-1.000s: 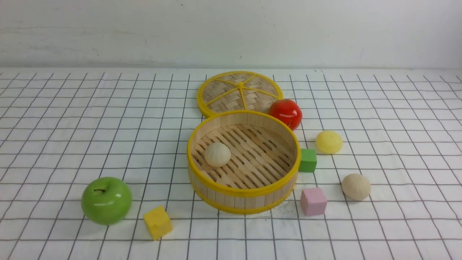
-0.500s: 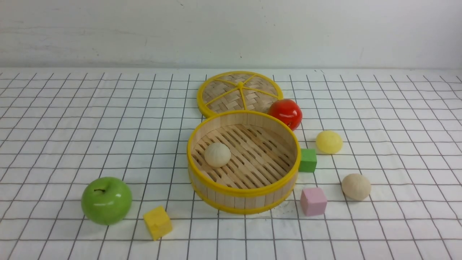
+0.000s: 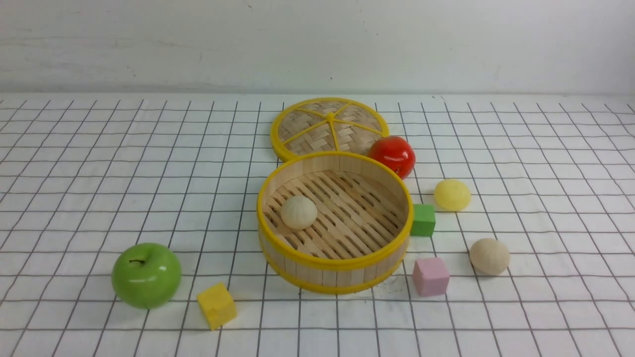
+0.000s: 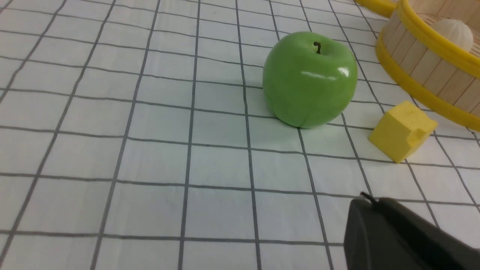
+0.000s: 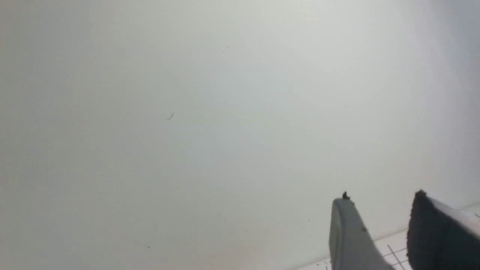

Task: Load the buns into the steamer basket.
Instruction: Use the right arm to grab a steamed stuffed bun

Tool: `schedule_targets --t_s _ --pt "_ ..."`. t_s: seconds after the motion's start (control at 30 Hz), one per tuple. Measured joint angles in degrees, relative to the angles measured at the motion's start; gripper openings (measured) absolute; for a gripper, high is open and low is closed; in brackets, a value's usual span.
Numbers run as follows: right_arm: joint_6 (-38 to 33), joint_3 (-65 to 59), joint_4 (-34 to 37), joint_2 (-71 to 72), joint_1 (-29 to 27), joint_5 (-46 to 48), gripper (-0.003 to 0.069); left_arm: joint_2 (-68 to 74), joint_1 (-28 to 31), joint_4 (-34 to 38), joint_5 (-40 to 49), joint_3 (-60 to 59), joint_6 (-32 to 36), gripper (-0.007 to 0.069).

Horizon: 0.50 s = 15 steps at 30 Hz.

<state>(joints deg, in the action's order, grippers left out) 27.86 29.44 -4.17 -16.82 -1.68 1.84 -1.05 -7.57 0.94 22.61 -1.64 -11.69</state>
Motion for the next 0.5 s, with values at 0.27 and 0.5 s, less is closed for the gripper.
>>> schedule_targets --t_s 0.27,0.5 --pt "0.00 11.11 -13.98 -23.46 0.05 6.01 0.0239 0.00 0.00 0.00 0.00 0.00 0.00 0.0020" --pt "0.05 10.56 -17.63 -40.60 6.60 3.17 0.0239 0.00 0.00 0.00 0.00 0.00 0.00 0.0029"
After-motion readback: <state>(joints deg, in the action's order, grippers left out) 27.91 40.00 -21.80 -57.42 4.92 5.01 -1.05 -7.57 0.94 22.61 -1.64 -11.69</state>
